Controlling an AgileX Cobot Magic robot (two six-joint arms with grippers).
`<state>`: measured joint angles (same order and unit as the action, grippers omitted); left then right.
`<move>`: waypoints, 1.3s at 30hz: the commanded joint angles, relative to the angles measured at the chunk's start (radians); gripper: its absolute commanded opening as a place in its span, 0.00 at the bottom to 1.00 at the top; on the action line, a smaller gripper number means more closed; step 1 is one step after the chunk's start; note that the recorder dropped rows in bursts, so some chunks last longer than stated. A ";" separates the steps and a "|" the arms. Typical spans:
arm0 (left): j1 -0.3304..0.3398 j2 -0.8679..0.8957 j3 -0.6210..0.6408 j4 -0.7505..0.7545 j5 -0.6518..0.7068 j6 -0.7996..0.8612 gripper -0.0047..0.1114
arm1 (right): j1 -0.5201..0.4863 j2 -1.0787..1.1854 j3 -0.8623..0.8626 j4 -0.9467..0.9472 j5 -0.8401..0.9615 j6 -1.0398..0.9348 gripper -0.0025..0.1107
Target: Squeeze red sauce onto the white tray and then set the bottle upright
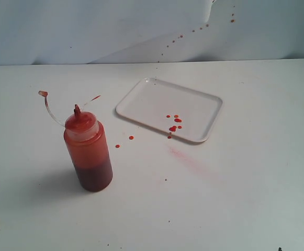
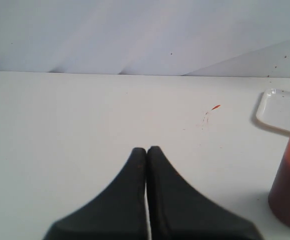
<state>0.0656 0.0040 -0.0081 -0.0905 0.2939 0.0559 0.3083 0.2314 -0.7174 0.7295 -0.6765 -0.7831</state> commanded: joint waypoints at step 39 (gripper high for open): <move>0.005 -0.004 0.008 0.000 -0.008 0.004 0.04 | -0.527 -0.231 0.684 0.211 0.671 -0.158 0.02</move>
<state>0.0656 0.0040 -0.0081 -0.0905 0.2939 0.0559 -0.2209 0.0054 -0.0390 0.9438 0.0000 -0.9311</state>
